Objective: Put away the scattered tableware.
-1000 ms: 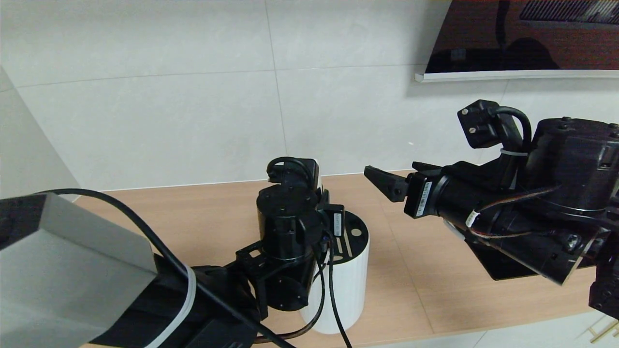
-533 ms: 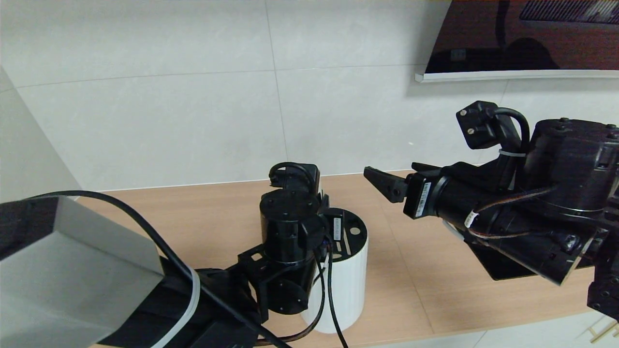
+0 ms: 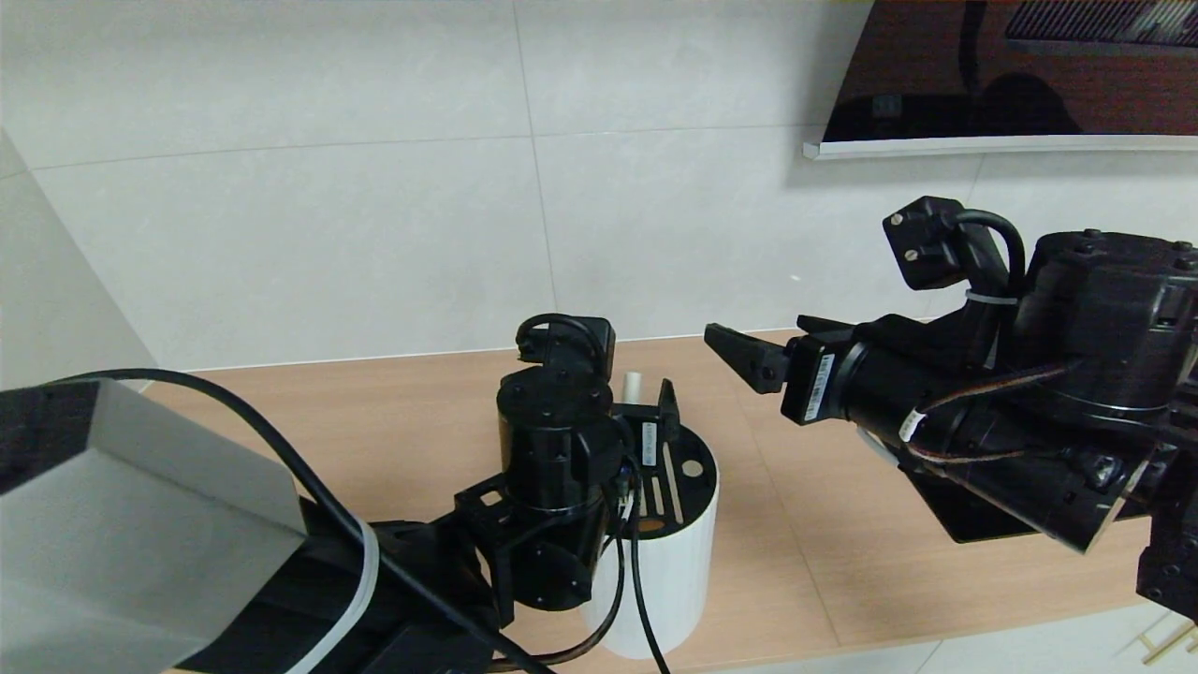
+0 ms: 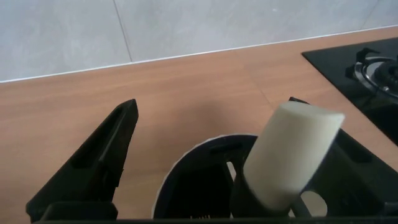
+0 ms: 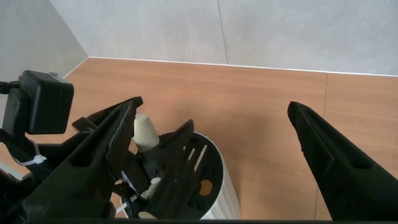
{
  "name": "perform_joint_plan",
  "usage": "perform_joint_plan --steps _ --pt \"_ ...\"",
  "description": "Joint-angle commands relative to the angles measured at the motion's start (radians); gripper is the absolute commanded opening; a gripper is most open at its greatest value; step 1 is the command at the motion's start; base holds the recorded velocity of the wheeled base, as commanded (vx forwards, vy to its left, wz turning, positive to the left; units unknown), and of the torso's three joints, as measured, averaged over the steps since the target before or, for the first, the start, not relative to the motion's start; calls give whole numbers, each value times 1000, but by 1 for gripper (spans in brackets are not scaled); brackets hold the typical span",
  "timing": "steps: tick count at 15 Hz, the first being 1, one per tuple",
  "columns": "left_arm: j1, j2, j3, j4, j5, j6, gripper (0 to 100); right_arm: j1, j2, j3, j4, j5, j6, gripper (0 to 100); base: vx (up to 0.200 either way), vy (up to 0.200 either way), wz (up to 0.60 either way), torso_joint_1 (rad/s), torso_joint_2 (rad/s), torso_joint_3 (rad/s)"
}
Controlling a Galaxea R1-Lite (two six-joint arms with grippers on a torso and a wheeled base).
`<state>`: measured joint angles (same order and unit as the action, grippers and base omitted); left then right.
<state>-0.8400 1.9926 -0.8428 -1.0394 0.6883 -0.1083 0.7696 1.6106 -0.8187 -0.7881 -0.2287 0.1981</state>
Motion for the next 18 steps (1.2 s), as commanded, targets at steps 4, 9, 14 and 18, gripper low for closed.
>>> perform_joint_plan --steps 4,9,14,18 --pt "-13 -181 83 -4 -84 1 100 -1 -8 0 0 0 0 100 0 0 0 0 0 0" --pt "6 -594 330 -11 -489 -1 100 -16 -29 26 -5 -1 -22 100 0 0 0 0 0 0" --pt "151 -755 399 15 -521 27 100 -38 -181 128 -5 -1 -161 100 0 0 0 0 0 0" --pt "315 -985 525 121 -547 75 100 -38 -379 280 1 -1 -207 100 0 0 0 0 0 0"
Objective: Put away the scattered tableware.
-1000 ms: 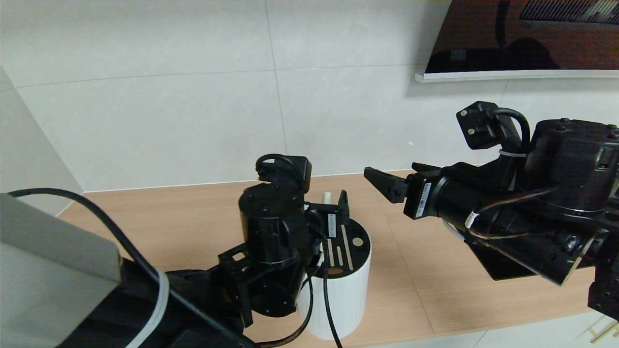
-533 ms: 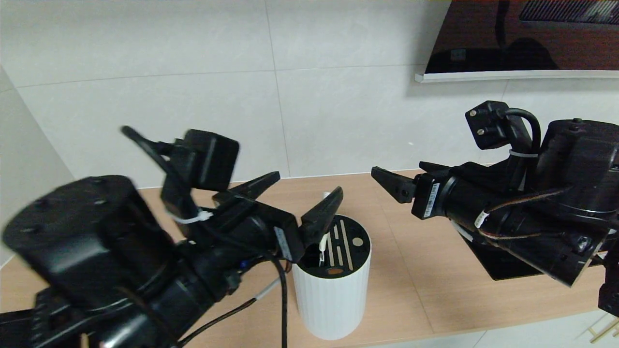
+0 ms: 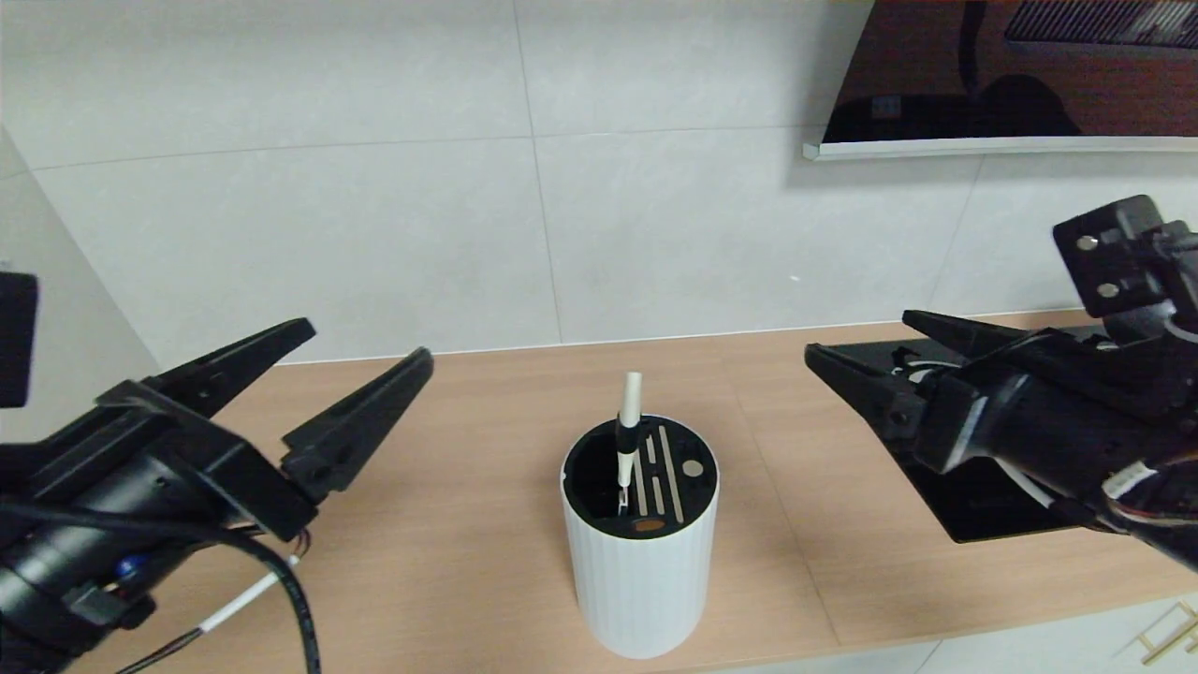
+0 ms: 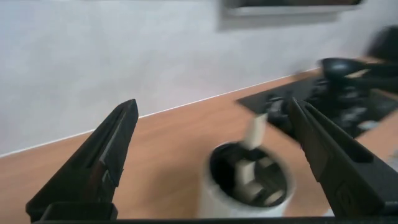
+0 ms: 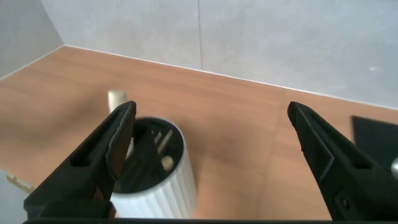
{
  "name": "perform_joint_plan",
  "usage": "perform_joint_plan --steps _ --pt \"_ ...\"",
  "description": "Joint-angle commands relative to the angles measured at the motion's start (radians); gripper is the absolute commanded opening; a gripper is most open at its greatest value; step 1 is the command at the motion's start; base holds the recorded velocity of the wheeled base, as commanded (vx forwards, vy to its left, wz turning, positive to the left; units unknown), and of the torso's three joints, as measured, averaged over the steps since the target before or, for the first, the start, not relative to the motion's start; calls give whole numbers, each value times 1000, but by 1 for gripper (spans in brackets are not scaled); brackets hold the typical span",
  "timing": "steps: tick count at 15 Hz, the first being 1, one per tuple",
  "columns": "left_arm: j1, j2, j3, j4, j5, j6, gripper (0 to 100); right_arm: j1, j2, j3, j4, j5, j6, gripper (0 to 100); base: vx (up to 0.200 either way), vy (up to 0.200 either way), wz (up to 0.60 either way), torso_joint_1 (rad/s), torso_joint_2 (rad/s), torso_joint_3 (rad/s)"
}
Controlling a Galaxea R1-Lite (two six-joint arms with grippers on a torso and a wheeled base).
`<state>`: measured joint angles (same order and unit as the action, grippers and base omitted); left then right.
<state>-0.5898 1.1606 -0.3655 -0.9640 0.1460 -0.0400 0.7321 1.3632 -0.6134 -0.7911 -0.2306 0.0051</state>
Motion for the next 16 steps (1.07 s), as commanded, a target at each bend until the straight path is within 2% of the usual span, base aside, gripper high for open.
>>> perform_joint_plan --steps 1,2,3,4,5,6,8,9,12,14,15,16 --pt "96 -254 54 137 -3 9 100 -8 -191 123 6 -1 -14 100 0 0 0 0 0 0" --pt "113 -335 51 225 -3 9 100 -42 -225 158 6 -3 -14 100 0 0 0 0 0 0" --pt "134 -443 43 350 -5 11 100 -115 -266 199 6 1 -14 100 0 0 0 0 0 0" --pt "168 -547 27 484 -6 11 100 -186 -319 248 6 2 -13 100 0 0 0 0 0 0" --pt "189 -601 16 550 -8 11 100 -220 -355 276 6 2 -13 100 0 0 0 0 0 0" --pt "231 -710 -12 680 -8 11 100 -283 -452 330 7 1 -14 100 0 0 0 0 0 0" --pt "289 -843 -38 815 -9 11 100 -364 -608 363 59 -3 -14 100 0 0 0 0 0 0" --pt "318 -914 -46 875 -8 11 100 -413 -720 365 151 -3 -14 100 0 0 0 0 0 0" --pt "427 -1062 -50 966 -8 14 100 -545 -1007 325 446 1 -14 100 0 0 0 0 0 0" --pt "466 -1064 -35 963 40 9 100 -617 -1181 296 656 4 -16 100 0 0 0 0 0 0" --pt "473 -1062 -23 963 61 9 100 -628 -1224 290 708 8 -14 100 0 0 0 0 0 0" --pt "527 -1073 -9 959 66 12 100 -646 -1270 293 762 1 -13 100 0 0 0 0 0 0"
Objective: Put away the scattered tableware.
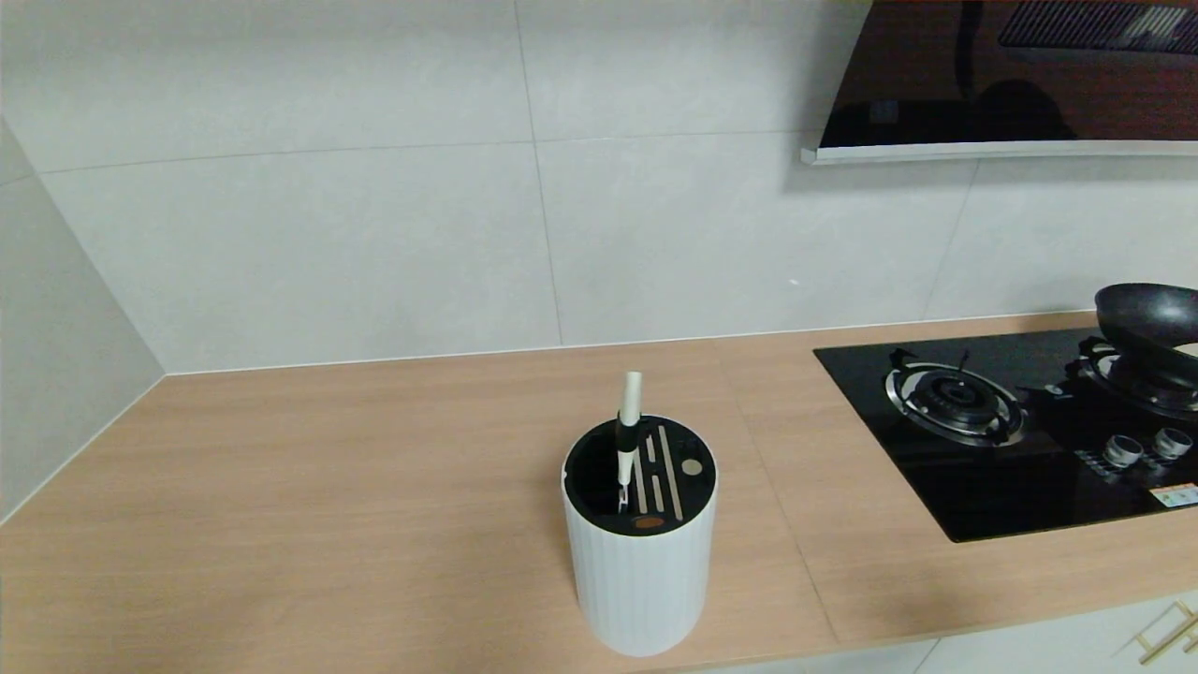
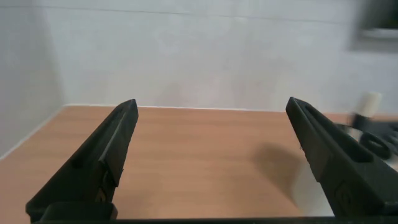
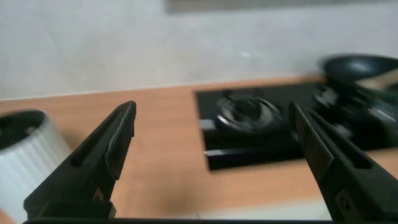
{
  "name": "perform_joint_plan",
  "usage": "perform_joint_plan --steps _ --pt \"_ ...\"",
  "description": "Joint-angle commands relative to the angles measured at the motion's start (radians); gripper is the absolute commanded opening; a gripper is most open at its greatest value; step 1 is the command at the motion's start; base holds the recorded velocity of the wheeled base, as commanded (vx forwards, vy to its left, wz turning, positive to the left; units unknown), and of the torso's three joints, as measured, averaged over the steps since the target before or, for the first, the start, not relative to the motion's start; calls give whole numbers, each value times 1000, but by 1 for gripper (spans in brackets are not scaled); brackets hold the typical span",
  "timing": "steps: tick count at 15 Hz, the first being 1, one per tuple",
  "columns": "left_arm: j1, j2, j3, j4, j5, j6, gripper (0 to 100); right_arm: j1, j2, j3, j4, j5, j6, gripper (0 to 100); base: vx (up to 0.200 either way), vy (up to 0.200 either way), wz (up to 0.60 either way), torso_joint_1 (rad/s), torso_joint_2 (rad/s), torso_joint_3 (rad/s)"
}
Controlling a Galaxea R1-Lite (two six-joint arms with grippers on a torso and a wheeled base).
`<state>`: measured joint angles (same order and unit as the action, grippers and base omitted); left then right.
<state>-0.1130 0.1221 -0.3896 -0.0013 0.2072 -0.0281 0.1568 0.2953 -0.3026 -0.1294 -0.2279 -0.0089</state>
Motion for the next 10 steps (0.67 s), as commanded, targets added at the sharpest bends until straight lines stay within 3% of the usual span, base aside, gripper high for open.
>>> perform_joint_plan --steps 1,4,7,10 --pt "96 -84 18 7 -34 7 100 -125 -228 -12 105 5 6 100 0 0 0 0 0 0" --pt "116 -119 69 40 -58 7 100 -158 -295 39 123 15 1 100 0 0 0 0 0 0" --pt "116 -119 195 33 -62 11 100 -158 -295 163 106 25 9 100 0 0 0 0 0 0" --pt "116 -119 357 -68 -88 20 100 -158 -295 287 51 127 12 100 0 0 0 0 0 0"
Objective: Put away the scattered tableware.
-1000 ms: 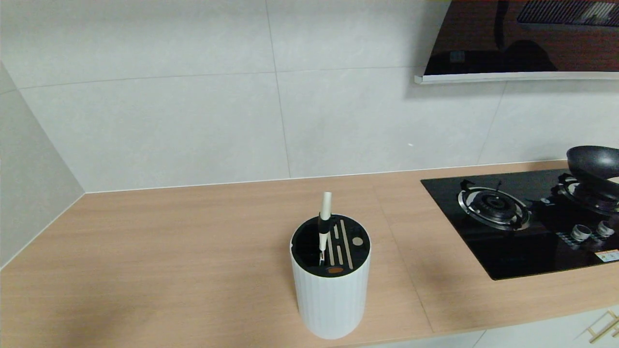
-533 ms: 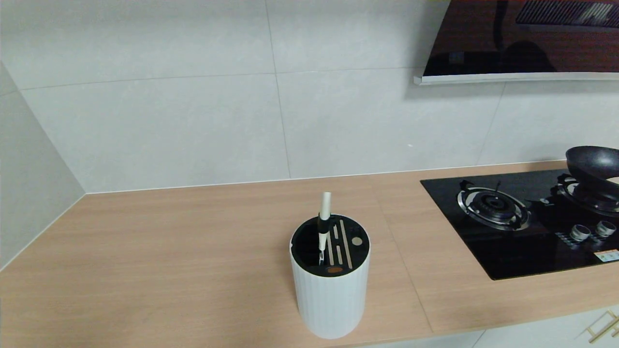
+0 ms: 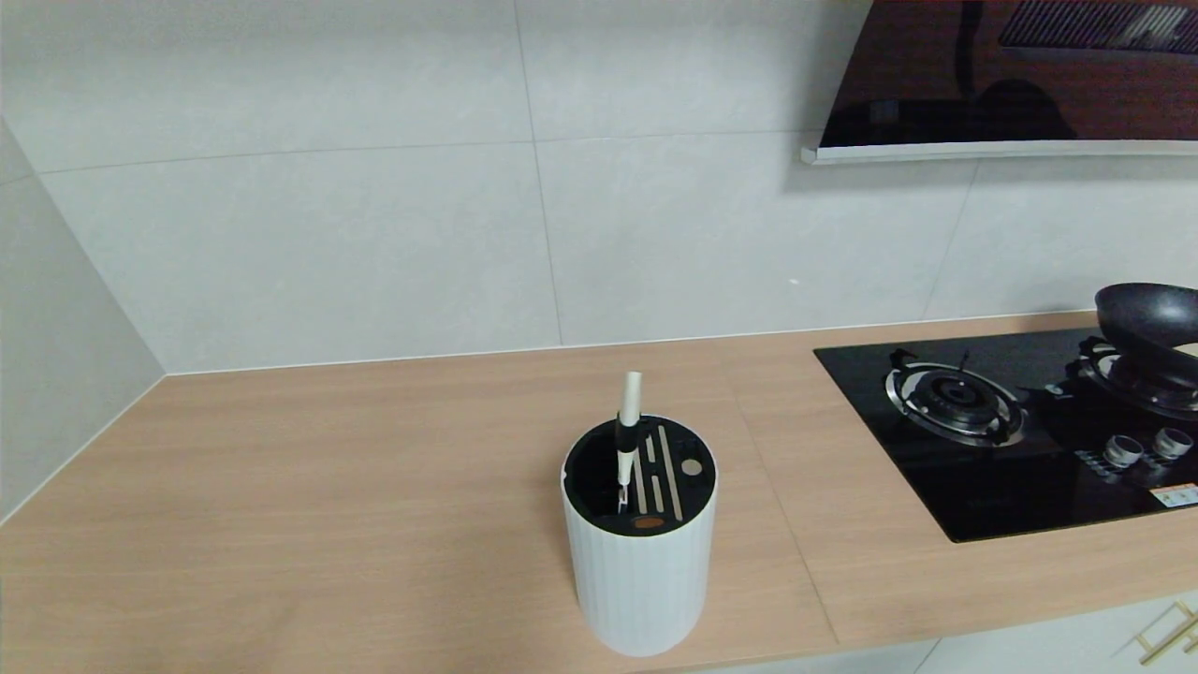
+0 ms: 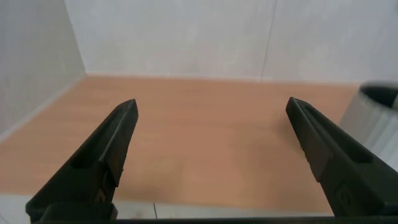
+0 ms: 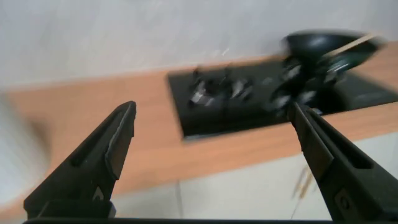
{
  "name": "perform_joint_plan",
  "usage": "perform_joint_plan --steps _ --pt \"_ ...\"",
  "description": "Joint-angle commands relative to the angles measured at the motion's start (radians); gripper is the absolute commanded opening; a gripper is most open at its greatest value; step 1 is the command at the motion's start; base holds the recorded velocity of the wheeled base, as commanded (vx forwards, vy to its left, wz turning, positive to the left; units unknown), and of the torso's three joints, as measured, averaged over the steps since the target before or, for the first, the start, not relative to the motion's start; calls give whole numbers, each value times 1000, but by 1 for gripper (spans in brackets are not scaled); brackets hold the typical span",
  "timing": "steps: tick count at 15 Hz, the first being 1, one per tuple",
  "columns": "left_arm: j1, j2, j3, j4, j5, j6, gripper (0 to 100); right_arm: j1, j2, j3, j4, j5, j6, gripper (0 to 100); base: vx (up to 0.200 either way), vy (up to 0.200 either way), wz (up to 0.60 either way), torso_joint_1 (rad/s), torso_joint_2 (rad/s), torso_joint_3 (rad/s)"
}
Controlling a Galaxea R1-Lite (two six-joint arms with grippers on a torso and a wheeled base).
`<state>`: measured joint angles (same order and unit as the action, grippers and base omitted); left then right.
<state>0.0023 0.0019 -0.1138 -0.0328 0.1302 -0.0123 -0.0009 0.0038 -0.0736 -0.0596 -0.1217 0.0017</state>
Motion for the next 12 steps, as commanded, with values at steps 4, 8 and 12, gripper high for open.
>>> perform_joint_plan --steps 4,8,12 --pt "1 1 114 -21 -38 14 100 -1 -4 74 10 31 27 100 0 0 0 0 0 0" --pt "-1 1 114 -13 -81 49 100 -1 -4 74 21 37 46 100 0 0 0 0 0 0" --pt "-1 1 114 33 -69 55 100 -1 -4 74 43 57 41 100 0 0 0 0 0 0"
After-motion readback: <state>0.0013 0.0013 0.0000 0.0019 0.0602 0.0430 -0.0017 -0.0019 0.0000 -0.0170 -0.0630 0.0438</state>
